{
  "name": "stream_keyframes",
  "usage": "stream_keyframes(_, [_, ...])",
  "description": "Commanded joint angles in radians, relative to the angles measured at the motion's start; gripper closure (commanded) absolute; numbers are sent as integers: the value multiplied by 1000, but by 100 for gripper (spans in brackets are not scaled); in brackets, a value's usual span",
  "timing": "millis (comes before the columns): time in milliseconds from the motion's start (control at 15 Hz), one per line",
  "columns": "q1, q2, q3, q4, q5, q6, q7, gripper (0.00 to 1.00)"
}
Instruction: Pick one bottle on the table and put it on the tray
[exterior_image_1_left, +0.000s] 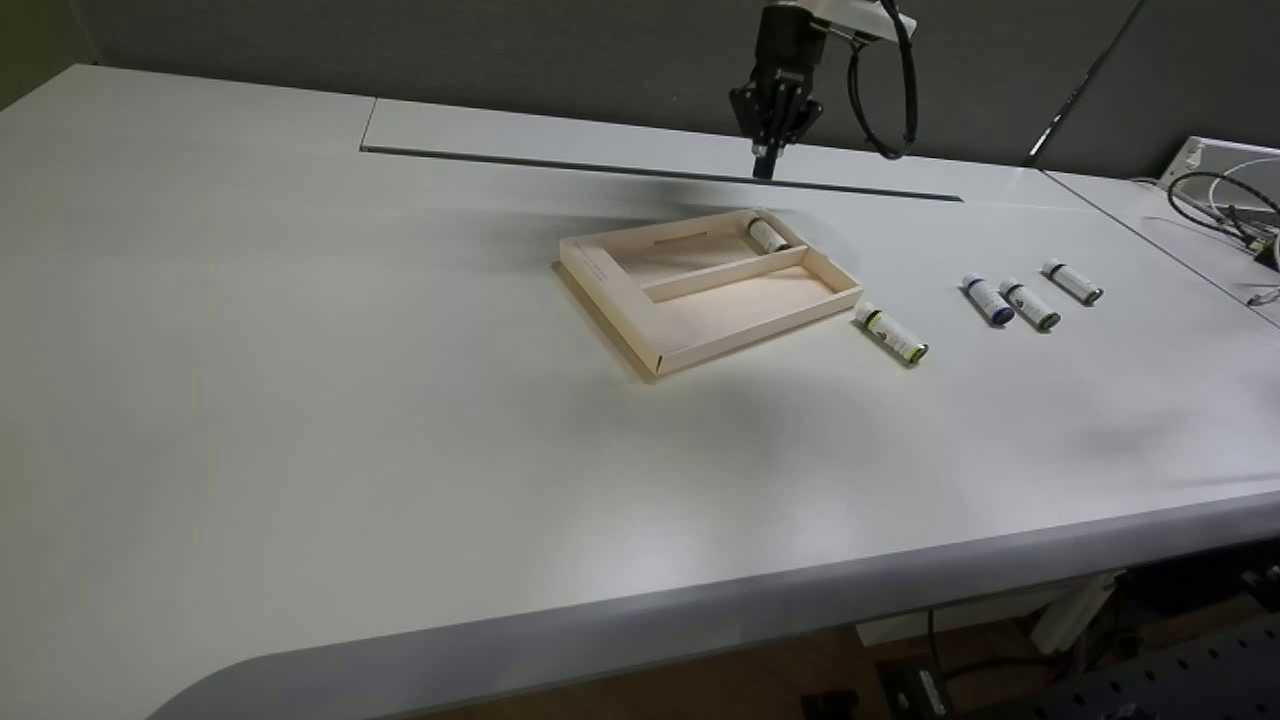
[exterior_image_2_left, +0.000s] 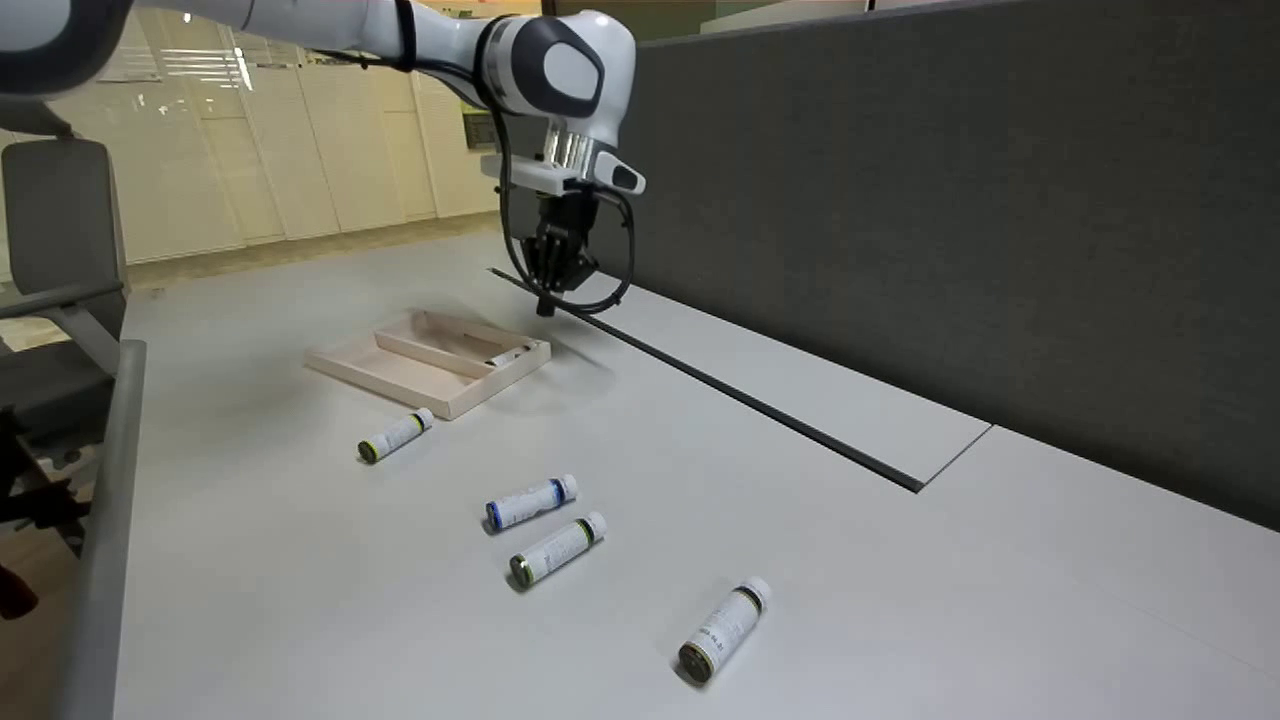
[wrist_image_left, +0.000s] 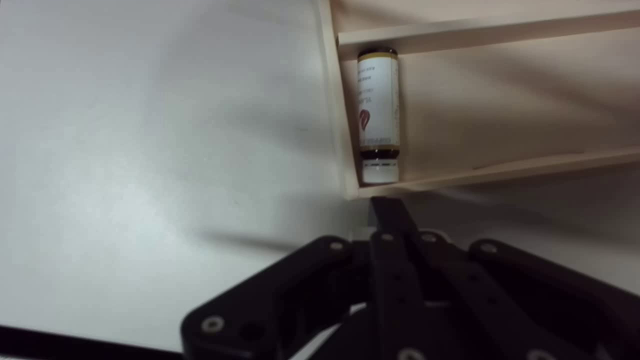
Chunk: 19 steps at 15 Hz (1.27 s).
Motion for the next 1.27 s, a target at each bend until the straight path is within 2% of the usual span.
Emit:
stream_keyframes(0, [-10, -8, -6, 142, -45, -83, 48, 100])
stream_keyframes(67, [-11, -13, -15, 167, -67, -83, 34, 74])
stream_keyframes(133, [-7, -66, -36, 107, -67, -56, 33, 74])
stream_keyframes(200, [-10, -71, -42, 134, -79, -68, 27, 69])
stream_keyframes(333, [-18, -95, -45, 153, -110, -67, 25, 54])
stream_keyframes(400, [-20, -133, -50, 114, -121, -42, 24, 48])
stream_keyframes(533, [-30, -167, -55, 113, -138, -39, 22, 34])
stream_keyframes(800, [-72, -215, -39, 127, -108, -88, 0, 7])
stream_keyframes(867, [-89, -225, -28, 128, -93, -106, -8, 2])
stream_keyframes(933, [-63, -200, -46, 128, -115, -67, -3, 18])
stream_keyframes(1067, [-82, -214, -41, 128, -102, -83, -10, 5])
stream_keyframes(1200, [-88, -215, -40, 127, -97, -84, -14, 1])
